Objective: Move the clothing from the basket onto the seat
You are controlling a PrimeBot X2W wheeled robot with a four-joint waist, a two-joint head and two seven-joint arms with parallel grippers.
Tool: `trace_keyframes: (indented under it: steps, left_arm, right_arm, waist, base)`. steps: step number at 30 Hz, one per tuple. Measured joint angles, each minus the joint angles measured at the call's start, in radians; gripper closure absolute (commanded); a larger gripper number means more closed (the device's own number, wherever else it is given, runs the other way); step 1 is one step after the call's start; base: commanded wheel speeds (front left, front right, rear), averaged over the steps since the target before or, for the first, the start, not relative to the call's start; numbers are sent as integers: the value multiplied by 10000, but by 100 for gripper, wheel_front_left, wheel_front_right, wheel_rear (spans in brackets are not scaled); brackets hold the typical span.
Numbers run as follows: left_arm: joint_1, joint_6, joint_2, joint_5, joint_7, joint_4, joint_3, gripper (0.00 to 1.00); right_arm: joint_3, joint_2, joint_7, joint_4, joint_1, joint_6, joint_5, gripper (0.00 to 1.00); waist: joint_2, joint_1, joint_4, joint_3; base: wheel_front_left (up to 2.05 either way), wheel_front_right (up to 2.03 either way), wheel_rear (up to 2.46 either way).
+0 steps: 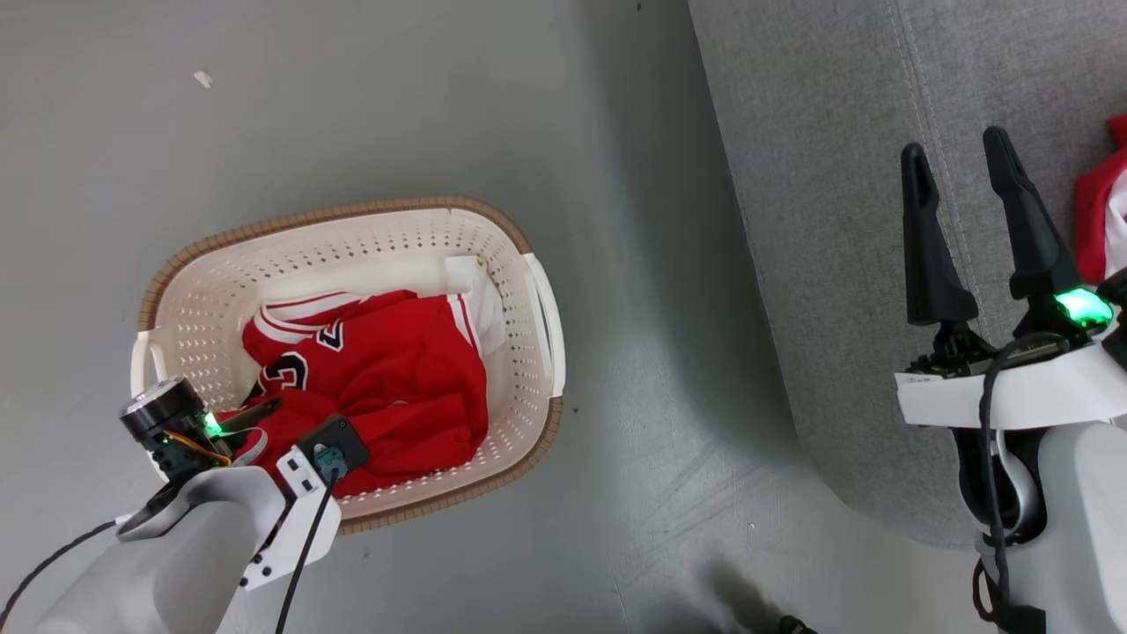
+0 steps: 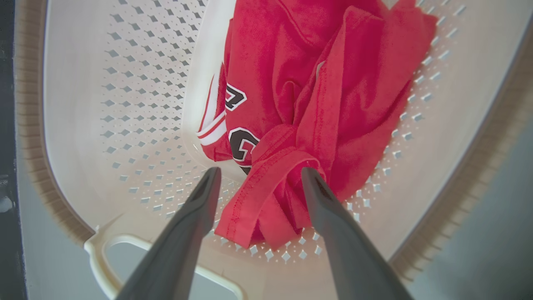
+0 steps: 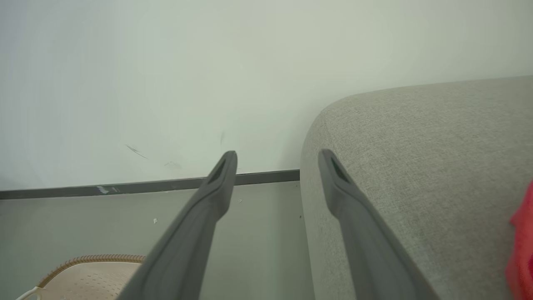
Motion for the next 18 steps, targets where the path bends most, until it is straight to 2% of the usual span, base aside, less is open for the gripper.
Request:
trace_keyframes:
  steps: [10, 18]
  left_arm:
    - [-348, -52, 13, 403, 364, 384, -274, 0]
    - [-483, -52, -44, 775, 1120, 878, -596, 0]
  right_arm:
    - [270, -4, 0, 73, -259, 0, 111, 0]
    - [468, -6, 0, 238, -552, 0, 198, 0]
  waist:
    - [0, 0, -203, 448]
    - [0, 0, -422, 716]
  base:
    - [0, 0, 0]
    - [0, 0, 0]
